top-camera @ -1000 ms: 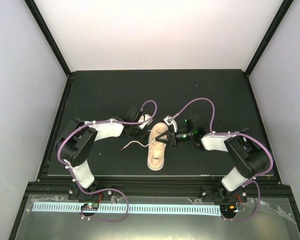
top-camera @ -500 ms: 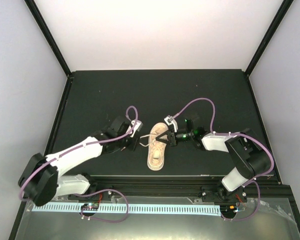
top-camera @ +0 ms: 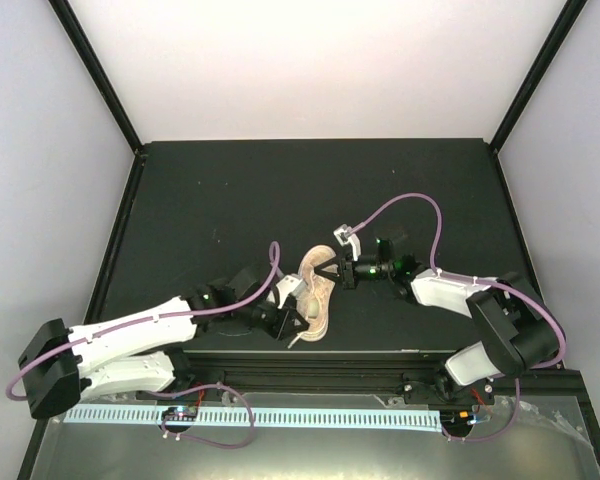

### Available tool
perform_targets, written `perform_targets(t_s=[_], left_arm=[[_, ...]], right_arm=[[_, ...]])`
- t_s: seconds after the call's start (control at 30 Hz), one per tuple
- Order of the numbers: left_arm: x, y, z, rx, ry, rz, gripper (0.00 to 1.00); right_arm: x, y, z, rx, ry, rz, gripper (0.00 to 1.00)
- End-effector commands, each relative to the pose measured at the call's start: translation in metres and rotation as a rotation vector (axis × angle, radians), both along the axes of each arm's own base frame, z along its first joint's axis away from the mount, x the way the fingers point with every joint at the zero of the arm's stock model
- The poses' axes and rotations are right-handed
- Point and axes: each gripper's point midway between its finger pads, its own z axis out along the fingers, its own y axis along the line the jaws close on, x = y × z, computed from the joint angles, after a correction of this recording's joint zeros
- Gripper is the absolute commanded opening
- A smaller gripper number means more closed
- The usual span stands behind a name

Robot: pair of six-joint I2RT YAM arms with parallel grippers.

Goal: Tie the shoes

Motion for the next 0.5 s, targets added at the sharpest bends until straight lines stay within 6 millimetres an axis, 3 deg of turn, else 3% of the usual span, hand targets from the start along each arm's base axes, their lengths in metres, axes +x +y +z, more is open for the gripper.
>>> perform_targets(t_s=[0.0, 0.17, 0.27, 0.3, 0.37, 0.47], left_arm=[[-0.008, -0.043, 0.039, -0.155, 0.044, -0.024, 0.01], [-0.008, -0.085, 0.042, -0.167, 0.026, -0.049, 0.02], [0.002, -0.100, 0.026, -0.138, 0.010, -0.018, 0.02], [0.006, -0.100, 0.019, -0.113, 0.007, -0.004, 0.06], [0.014, -0.096, 0.010, -0.067, -0.030, 0.022, 0.26], [0.020, -0.083, 0.013, -0.029, -0.089, 0.029, 0.42]], right_arm=[[0.003, -0.002, 0.004, -0.003, -0.022, -0.028, 0.02], [0.003, -0.003, 0.001, -0.018, -0.017, -0.034, 0.02], [0.002, -0.003, 0.002, -0.015, -0.015, -0.030, 0.02], [0.002, -0.003, 0.001, -0.015, -0.013, -0.030, 0.01], [0.001, -0.003, 0.002, -0.013, -0.014, -0.029, 0.02], [0.001, -0.003, 0.002, -0.014, -0.016, -0.030, 0.02]])
